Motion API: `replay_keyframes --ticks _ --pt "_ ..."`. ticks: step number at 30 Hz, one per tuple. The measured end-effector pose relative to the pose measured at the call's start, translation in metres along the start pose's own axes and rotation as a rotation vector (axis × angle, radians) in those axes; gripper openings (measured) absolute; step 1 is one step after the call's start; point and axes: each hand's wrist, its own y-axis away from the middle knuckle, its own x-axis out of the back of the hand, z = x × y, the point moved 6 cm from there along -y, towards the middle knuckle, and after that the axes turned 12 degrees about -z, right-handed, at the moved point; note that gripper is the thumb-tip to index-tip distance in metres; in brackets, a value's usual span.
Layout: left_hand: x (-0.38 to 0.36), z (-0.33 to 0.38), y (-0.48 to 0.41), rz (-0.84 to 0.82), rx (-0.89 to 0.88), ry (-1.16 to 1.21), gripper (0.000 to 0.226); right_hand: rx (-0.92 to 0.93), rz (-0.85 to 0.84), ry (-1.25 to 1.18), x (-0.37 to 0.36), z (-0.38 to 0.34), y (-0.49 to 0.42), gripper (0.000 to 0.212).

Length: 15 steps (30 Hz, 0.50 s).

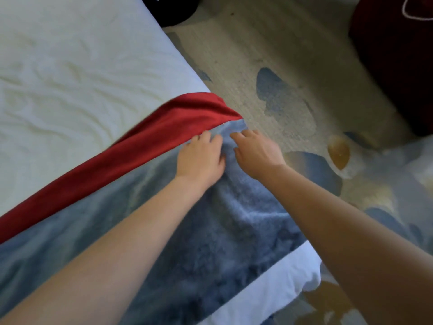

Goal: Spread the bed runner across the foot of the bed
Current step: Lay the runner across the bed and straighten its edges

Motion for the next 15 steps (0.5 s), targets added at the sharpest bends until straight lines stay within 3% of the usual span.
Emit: replay_keyframes --ticks 7,12,15 --pt "-0.033 0.040 0.050 0.003 0.033 0.008 0.034 0.044 -0.057 0.054 -0.026 0.029 0.074 0.032" --pt "-0.055 0.081 0.107 0.104 0.049 0.005 0.044 0.211 -0.047 0.118 -0.043 0.038 0.131 0.019" --pt "-0.087 0.121 0.143 0.061 -0.043 -0.049 0.051 0.380 -0.055 0.079 -0.063 0.044 0.164 0.025"
